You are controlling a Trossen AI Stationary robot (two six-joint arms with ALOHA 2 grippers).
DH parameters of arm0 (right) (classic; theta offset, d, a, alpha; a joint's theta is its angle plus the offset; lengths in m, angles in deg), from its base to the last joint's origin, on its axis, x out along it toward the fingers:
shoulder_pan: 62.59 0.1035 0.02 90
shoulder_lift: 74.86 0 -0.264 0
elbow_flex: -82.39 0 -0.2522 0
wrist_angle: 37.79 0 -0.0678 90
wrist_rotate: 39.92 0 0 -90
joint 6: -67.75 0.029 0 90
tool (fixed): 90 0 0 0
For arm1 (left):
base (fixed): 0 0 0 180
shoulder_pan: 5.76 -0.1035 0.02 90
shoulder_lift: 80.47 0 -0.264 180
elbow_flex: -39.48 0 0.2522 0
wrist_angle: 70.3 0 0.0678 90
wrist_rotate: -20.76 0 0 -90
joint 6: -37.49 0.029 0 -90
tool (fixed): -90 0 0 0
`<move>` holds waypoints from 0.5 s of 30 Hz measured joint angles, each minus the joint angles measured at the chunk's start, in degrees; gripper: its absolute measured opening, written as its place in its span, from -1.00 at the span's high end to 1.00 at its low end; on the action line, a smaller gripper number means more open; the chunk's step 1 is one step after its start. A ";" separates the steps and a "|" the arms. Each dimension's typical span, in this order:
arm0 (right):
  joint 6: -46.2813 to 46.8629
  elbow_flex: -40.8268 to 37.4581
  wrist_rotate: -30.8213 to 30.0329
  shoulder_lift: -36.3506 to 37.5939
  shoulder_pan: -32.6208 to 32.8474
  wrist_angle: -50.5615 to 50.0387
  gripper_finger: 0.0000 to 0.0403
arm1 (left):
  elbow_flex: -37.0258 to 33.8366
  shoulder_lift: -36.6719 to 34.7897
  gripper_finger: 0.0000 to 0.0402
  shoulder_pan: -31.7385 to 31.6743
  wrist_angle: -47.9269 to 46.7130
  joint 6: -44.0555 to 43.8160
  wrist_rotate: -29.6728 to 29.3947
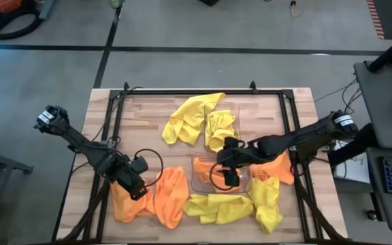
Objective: Sort microfiber towel by color & place in baskets
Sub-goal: Put the yellow towel into the top transparent bin
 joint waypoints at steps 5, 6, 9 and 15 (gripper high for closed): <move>6.83 0.02 -0.45 4.07 -0.02 -3.33 -0.28 | 0.00 0.00 0.81 0.00 0.14 0.53 -2.38; 8.49 0.02 -0.44 4.86 -0.02 -3.93 -0.28 | 0.00 0.00 0.81 -0.02 0.14 0.81 -2.63; 14.05 0.02 -0.43 7.06 -0.02 -6.87 -0.25 | 0.00 0.00 0.81 -0.02 0.25 2.10 -4.13; 26.62 0.02 -0.45 10.05 -0.02 -16.17 -0.19 | 0.00 0.00 0.81 -0.11 0.65 5.03 -9.34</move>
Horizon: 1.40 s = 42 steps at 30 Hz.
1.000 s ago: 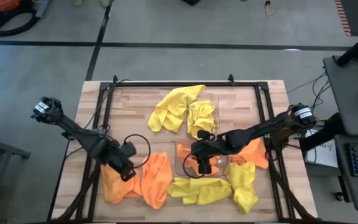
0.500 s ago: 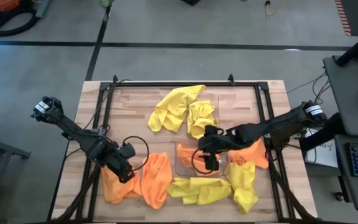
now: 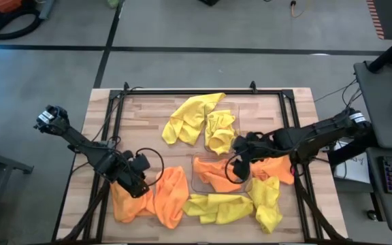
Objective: Sort microfiber towel by color & place in baskets
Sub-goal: Put the yellow towel into the top transparent bin
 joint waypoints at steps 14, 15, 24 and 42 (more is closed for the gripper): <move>6.56 0.00 -0.01 0.29 0.00 -8.75 -0.17 | -0.11 0.00 0.81 -6.31 12.24 25.29 -4.06; 6.32 0.00 -0.02 0.29 0.00 -8.75 -0.17 | -0.21 0.00 0.81 -7.22 14.34 28.49 -4.07; 4.32 0.00 -1.45 -0.36 0.00 -7.63 -0.16 | -3.25 0.00 0.81 -16.74 24.69 45.21 -4.11; 0.07 0.00 -3.33 -0.45 0.00 -1.77 -0.15 | -20.28 0.11 0.44 -38.03 52.97 55.78 -4.07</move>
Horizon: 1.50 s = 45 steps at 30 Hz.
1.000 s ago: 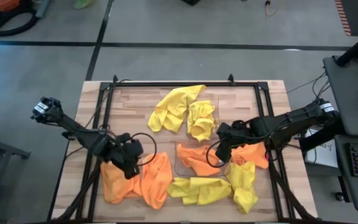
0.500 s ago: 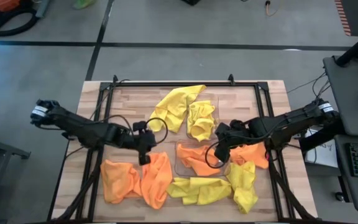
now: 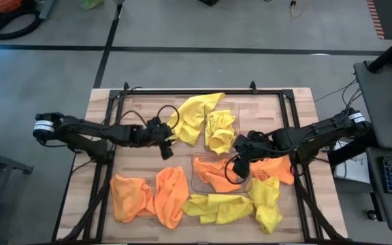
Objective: Sort microfiber towel by color & place in baskets
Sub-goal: Put the yellow towel into the top transparent bin
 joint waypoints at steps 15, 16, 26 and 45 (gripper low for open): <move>-1.13 -0.13 -2.81 0.00 0.00 2.13 -0.15 | -12.76 2.20 0.09 -1.29 17.37 3.28 1.96; -1.12 -0.13 -2.82 0.00 0.00 2.52 -0.15 | -13.10 2.90 0.09 -1.38 18.34 2.70 1.96; -1.01 -0.15 -2.87 0.00 0.00 3.15 -0.15 | -10.83 14.79 0.11 -1.51 21.61 1.38 1.83; -0.94 -0.39 -2.86 0.02 0.00 4.73 -0.15 | -8.76 17.57 0.96 -1.77 19.91 -1.66 -8.03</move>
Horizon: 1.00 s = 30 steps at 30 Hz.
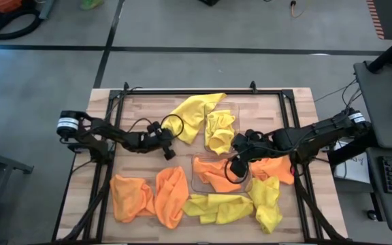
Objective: Sort microfiber towel by color & place in baskets
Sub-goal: Put the yellow towel into the top transparent bin
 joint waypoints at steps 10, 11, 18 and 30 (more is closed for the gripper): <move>-2.05 -0.90 -0.32 0.00 0.00 3.45 -0.15 | -0.05 -14.46 1.00 0.07 -4.76 1.48 0.36; -2.55 -1.01 -0.72 0.00 0.00 3.95 -0.15 | -0.05 -16.61 1.00 0.07 -5.15 1.96 0.48; -6.32 -1.14 -5.28 0.00 0.00 5.66 -0.15 | -0.03 -30.30 1.00 0.11 -7.18 5.48 0.67; -12.61 -1.27 -9.40 0.00 -0.02 10.93 -0.15 | 0.02 -41.66 1.00 0.19 -12.00 7.68 11.84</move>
